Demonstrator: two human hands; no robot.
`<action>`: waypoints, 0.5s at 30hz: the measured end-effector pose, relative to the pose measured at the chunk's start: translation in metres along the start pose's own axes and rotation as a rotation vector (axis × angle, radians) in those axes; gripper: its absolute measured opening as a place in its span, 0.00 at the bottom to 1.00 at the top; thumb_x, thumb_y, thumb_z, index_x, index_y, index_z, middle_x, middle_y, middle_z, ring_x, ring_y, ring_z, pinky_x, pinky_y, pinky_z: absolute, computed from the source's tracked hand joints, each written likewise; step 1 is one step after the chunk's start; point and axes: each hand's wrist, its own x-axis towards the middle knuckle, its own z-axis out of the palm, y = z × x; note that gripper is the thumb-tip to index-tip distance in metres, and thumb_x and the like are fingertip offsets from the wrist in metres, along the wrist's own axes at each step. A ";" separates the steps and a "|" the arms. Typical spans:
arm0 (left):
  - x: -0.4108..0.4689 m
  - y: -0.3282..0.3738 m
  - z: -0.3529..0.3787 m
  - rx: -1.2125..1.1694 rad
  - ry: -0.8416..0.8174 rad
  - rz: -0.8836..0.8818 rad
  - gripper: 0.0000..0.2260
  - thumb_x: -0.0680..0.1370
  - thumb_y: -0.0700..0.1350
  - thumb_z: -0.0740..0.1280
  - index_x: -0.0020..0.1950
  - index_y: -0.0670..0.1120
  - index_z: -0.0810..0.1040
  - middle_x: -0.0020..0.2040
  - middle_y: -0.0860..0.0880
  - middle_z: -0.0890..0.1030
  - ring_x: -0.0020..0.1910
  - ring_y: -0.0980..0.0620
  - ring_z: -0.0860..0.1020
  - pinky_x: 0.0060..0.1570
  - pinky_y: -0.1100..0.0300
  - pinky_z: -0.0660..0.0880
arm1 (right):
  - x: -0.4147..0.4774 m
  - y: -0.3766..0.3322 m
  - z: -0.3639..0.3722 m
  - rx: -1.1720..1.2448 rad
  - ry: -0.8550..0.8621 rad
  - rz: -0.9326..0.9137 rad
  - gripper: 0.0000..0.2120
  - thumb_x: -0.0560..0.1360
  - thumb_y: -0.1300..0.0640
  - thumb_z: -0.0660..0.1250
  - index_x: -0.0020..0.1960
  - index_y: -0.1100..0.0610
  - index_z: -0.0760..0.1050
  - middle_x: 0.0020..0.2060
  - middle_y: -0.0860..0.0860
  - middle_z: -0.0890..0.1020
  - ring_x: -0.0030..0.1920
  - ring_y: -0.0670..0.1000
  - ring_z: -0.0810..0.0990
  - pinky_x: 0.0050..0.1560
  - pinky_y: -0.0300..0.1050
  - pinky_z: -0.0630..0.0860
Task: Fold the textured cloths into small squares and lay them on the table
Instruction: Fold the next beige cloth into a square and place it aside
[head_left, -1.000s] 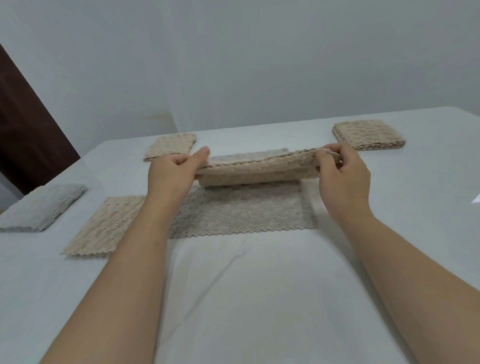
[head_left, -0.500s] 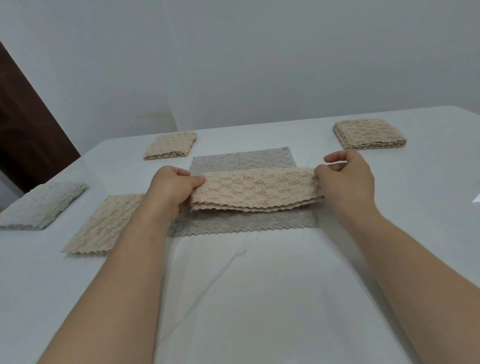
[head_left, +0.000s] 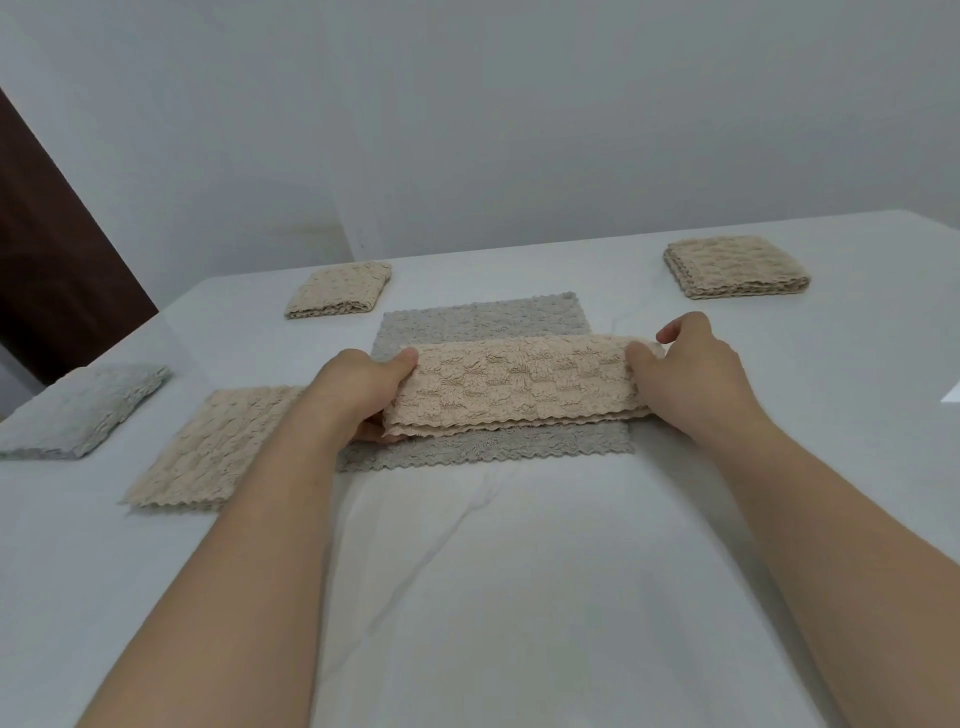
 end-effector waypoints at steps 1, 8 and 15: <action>0.002 -0.001 0.000 0.012 0.012 0.036 0.22 0.78 0.59 0.71 0.51 0.38 0.80 0.44 0.39 0.85 0.38 0.43 0.83 0.34 0.56 0.81 | -0.001 -0.001 -0.001 -0.007 -0.016 0.004 0.18 0.81 0.46 0.62 0.63 0.57 0.67 0.52 0.57 0.79 0.49 0.57 0.74 0.42 0.47 0.66; 0.003 -0.001 -0.002 -0.278 -0.059 0.083 0.16 0.78 0.46 0.75 0.63 0.49 0.76 0.56 0.41 0.84 0.41 0.47 0.85 0.34 0.57 0.82 | 0.000 -0.002 -0.003 0.117 -0.056 0.030 0.18 0.79 0.47 0.67 0.64 0.52 0.68 0.44 0.52 0.79 0.41 0.53 0.77 0.40 0.46 0.72; -0.002 0.001 -0.002 -0.235 -0.129 0.111 0.11 0.80 0.36 0.70 0.59 0.48 0.83 0.54 0.42 0.85 0.30 0.53 0.80 0.23 0.65 0.74 | 0.000 -0.006 -0.005 0.296 -0.065 0.111 0.13 0.77 0.57 0.68 0.60 0.52 0.72 0.39 0.52 0.77 0.32 0.54 0.76 0.39 0.58 0.82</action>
